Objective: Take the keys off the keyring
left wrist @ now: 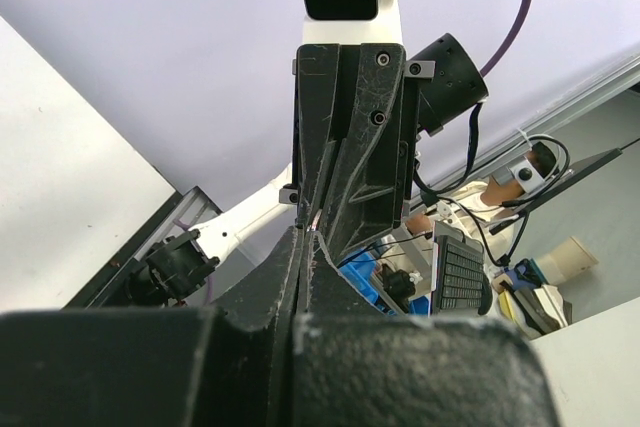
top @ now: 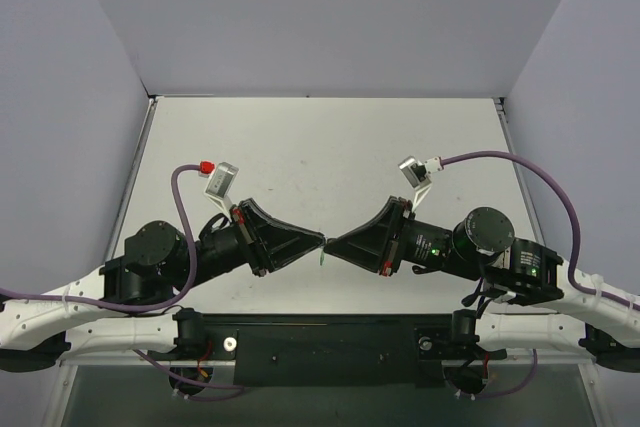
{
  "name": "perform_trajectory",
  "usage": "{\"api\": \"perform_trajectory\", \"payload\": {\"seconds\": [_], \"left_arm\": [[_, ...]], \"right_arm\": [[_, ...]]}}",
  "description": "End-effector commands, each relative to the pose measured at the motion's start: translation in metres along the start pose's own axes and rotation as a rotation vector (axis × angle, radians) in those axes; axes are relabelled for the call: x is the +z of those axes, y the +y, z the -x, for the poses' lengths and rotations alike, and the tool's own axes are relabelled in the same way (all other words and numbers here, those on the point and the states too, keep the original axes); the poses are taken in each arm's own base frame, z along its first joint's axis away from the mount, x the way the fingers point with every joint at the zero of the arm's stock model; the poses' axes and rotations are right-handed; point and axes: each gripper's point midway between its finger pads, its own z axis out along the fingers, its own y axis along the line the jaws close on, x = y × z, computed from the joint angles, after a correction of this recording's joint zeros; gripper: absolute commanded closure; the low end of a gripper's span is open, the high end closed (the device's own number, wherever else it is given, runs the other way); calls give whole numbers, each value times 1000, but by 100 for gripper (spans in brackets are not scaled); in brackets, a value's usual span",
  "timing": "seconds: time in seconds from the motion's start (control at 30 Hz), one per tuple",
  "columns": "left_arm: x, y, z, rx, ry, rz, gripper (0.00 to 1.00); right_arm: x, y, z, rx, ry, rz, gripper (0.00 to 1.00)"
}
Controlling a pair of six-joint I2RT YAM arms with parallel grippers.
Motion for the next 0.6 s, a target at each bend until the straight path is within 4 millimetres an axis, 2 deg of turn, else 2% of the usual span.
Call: {"api": "perform_trajectory", "payload": {"seconds": [0.0, 0.23, 0.57], "left_arm": [[1, -11, 2, -13, -4, -45, 100], [1, -17, -5, 18, 52, -57, 100], [-6, -5, -30, 81, 227, 24, 100]], "right_arm": [[2, 14, 19, 13, -85, 51, 100], [6, 5, 7, 3, -27, 13, 100], [11, -2, -16, -21, 119, -36, 100]]}}
